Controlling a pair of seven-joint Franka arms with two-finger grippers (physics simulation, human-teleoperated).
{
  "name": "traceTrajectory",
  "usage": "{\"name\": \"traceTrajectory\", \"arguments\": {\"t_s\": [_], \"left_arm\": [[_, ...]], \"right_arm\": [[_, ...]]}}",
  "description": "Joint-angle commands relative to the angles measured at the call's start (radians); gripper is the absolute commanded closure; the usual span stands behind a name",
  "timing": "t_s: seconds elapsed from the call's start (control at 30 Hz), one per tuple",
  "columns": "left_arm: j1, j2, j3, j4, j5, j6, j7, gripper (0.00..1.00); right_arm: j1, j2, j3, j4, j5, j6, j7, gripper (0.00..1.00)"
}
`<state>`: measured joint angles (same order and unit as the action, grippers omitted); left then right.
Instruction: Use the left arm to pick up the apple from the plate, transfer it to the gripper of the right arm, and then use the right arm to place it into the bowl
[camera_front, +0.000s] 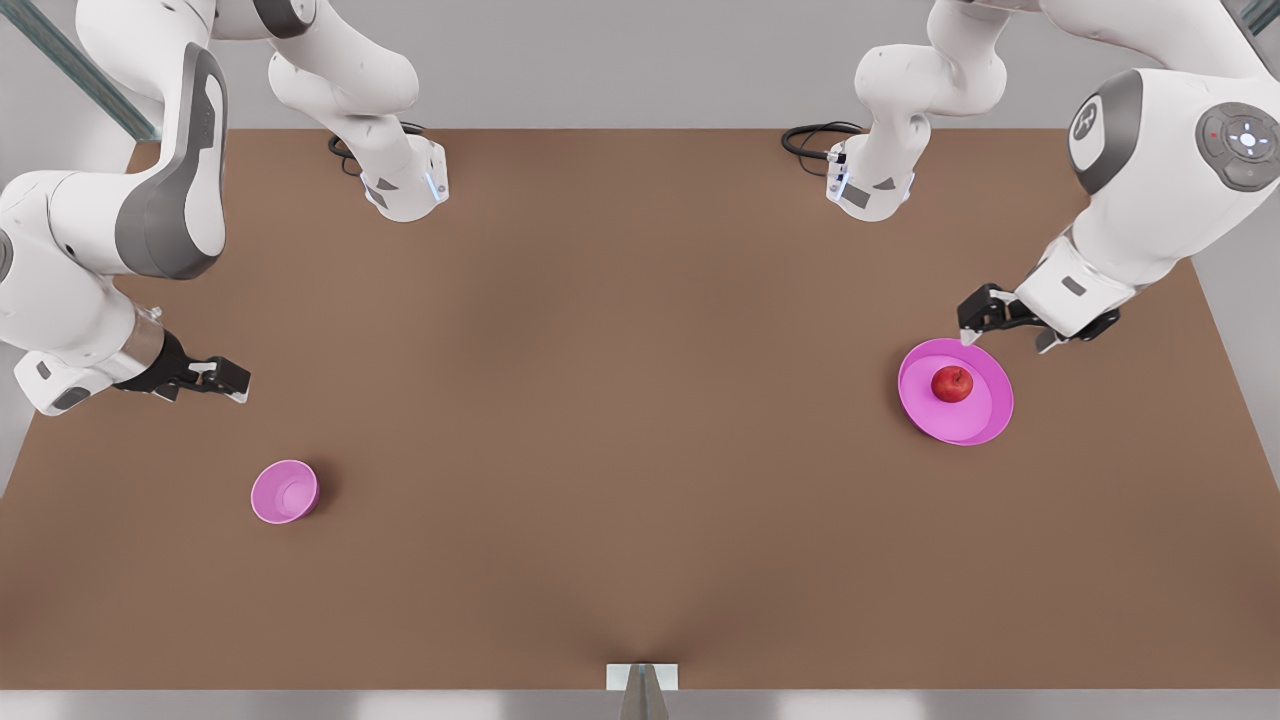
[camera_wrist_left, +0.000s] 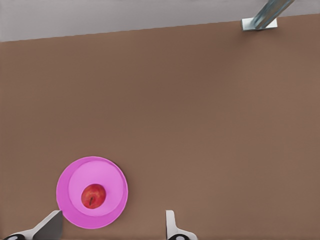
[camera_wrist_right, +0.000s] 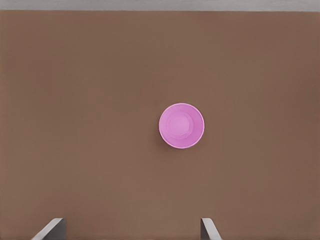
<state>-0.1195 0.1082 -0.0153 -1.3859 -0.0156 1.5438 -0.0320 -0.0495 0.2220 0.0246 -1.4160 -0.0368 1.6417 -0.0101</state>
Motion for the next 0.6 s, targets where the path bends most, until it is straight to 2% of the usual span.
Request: {"name": "traceTrajectory", "arguments": {"t_s": [0.0, 0.03, 0.07, 0.13, 0.23, 0.33, 0.57], "left_arm": [[0.003, -0.002, 0.0, -0.004, 0.002, 0.009, 0.052, 0.0], [0.014, -0.005, 0.0, -0.022, 0.0, 0.021, 0.052, 0.0], [0.024, -0.065, 0.002, -0.201, 0.002, 0.185, 0.052, 0.0], [0.072, -0.09, 0.015, -0.381, 0.002, 0.323, 0.049, 0.0], [0.109, -0.074, 0.048, -0.625, 0.0, 0.636, 0.047, 0.0], [0.11, -0.044, 0.098, -0.676, -0.001, 0.676, 0.05, 0.0], [0.146, 0.005, 0.117, -0.754, -0.004, 0.681, 0.052, 0.0]], "right_arm": [[-0.001, -0.001, 0.0, 0.005, 0.0, 0.004, -0.004, 0.0], [-0.001, -0.001, 0.0, 0.009, 0.0, 0.004, -0.004, 0.0], [-0.001, 0.0, 0.0, 0.015, 0.0, 0.004, -0.004, 0.0], [0.0, 0.007, 0.0, 0.019, 0.001, 0.004, -0.002, 0.0], [0.0, 0.007, 0.0, 0.02, 0.001, 0.004, -0.004, 0.0], [0.0, 0.008, 0.0, 0.02, 0.003, 0.004, -0.004, 0.0], [0.0, 0.008, 0.0, 0.02, 0.003, 0.004, -0.004, 0.0]]}}
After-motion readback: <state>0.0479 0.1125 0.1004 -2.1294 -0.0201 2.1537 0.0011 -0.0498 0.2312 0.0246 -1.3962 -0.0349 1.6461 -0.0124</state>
